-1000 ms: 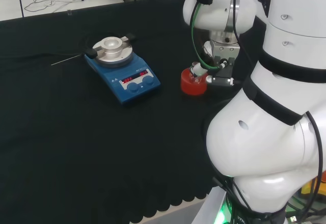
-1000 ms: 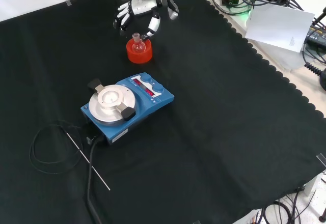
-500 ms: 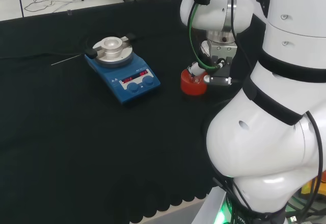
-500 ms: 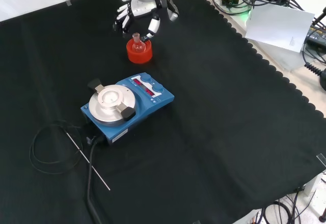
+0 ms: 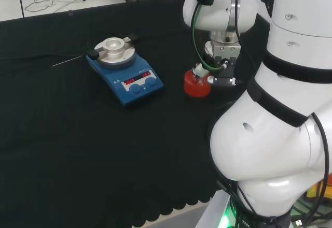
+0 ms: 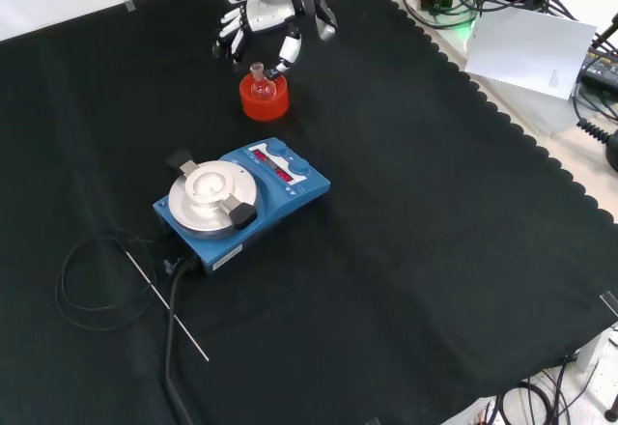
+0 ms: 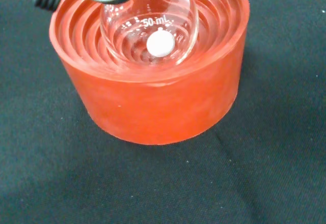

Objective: Pick up the round-bottom flask.

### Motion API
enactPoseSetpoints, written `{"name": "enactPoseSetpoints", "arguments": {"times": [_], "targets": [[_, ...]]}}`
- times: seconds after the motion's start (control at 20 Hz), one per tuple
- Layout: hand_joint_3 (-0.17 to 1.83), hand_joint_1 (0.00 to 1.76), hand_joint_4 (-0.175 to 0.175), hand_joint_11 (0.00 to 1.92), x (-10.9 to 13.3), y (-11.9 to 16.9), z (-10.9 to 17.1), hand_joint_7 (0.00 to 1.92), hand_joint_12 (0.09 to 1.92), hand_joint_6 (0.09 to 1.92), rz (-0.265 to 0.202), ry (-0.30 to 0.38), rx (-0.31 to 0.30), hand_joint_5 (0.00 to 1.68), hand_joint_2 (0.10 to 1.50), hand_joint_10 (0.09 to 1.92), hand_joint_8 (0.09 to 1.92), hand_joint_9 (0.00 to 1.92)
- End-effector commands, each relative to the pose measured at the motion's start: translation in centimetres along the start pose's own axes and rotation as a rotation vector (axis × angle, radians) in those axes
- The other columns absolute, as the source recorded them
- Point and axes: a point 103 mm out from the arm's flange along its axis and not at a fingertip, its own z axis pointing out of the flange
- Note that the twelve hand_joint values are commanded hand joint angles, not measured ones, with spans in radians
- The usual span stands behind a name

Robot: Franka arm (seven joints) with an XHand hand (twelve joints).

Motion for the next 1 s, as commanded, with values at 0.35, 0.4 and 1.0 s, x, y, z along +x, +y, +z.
{"name": "enactPoseSetpoints", "arguments": {"times": [0.35, 0.4, 1.0], "targets": [[0.63, 0.89, -0.071, 0.19, 0.4, 0.1, -0.4, 0.25, 1.38, 0.7, 0.006, -0.02, -0.016, 0.9, 0.7, 0.66, 0.64, 0.48], [0.63, 0.9, -0.075, 0.2, 0.3, 0.1, -0.4, 0.25, 1.38, 0.7, 0.008, -0.02, -0.015, 0.92, 0.7, 0.66, 0.64, 0.48], [0.67, 1.09, 0.074, 0.3, 0.6, -0.5, -3.0, 0.32, 1.34, 1.0, 0.014, -0.05, -0.051, 1.09, 0.74, 0.61, 0.64, 0.57]]}}
